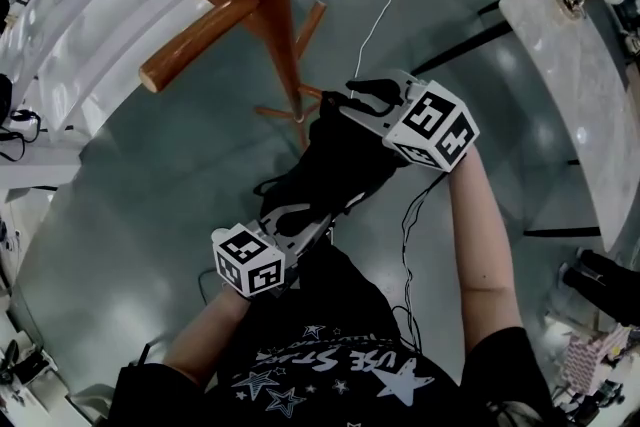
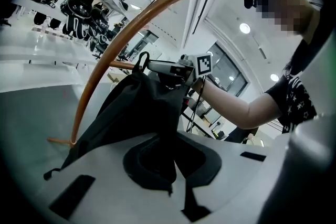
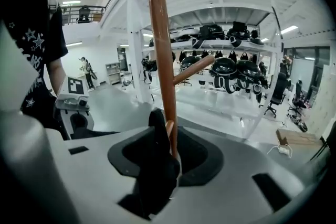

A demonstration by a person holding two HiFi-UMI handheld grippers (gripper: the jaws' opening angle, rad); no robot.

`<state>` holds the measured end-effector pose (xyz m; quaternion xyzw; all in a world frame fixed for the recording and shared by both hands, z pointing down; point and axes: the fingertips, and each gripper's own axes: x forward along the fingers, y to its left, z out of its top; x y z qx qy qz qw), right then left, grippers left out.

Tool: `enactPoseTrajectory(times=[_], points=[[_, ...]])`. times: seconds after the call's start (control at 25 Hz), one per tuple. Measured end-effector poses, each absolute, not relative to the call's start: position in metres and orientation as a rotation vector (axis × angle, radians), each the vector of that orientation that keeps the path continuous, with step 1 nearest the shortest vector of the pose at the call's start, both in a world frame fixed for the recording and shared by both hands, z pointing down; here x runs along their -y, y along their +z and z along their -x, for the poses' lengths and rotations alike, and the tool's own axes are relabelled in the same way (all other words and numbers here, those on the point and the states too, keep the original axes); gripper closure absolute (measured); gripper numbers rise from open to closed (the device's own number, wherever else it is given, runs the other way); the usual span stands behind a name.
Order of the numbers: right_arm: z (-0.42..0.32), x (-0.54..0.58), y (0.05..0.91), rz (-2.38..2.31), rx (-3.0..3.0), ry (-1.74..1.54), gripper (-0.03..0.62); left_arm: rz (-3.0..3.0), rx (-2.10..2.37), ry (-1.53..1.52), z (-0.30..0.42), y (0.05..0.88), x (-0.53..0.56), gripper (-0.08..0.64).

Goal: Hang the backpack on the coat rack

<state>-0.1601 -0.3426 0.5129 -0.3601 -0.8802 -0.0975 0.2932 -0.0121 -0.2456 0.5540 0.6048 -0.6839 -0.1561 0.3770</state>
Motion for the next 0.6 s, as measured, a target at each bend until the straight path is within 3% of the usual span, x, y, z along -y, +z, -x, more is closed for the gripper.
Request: enactPoseTrajectory(times=[0.12,0.6], points=[[0.165,0.344,0.521,0.943,2.317,-0.261,0.531,-1.552,1.742,-0.401,0.010,0.554,0.247,0.537],[0.162,0.354,0.536,0.920,2.301,-0.244,0.575,-1.571,1.708,-0.404,0.006,0.558,0.257,0.537]])
